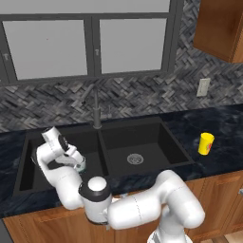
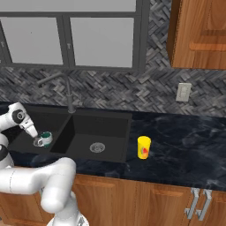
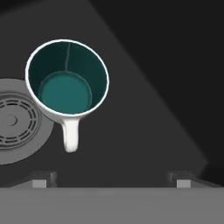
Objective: Place the mug in the left basin and the cup in the right basin of the sink.
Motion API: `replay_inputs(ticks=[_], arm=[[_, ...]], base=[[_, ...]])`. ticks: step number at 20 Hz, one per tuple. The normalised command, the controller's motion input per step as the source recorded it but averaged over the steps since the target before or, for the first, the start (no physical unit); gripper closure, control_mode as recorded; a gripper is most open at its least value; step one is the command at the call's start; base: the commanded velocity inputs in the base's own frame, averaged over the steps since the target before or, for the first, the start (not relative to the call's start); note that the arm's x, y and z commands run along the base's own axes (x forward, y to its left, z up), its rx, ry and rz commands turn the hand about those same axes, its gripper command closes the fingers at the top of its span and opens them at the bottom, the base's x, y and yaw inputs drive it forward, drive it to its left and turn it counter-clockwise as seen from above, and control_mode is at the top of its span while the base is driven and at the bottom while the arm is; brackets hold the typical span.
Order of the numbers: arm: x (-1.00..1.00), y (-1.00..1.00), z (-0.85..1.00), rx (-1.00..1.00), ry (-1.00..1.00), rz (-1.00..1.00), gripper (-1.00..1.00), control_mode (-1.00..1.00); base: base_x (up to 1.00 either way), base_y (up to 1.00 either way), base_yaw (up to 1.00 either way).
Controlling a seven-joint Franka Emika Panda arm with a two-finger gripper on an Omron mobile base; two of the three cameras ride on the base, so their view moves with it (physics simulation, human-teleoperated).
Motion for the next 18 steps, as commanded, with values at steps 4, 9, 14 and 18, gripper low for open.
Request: replay_inputs(ticks=[4,9,14,18], arm=[[-0.37,-0.12,0.27,0.00,0.00,0.00,-1.00,-1.00],[-0.33,-0.27,0.28,0.00,-0.01,0.00,-1.00,-1.00],[-0.31,-0.31,0.30,0.00,-0.01,0.01,-1.00,-1.00],[-0.33,-0.30,0.34,0.00,-0.01,0.01,-1.00,-1.00]], base=[[0.00,0.00,0.00],[0.00,0.00,0.00],[0.00,0.00,0.00],[0.00,0.00,0.00]])
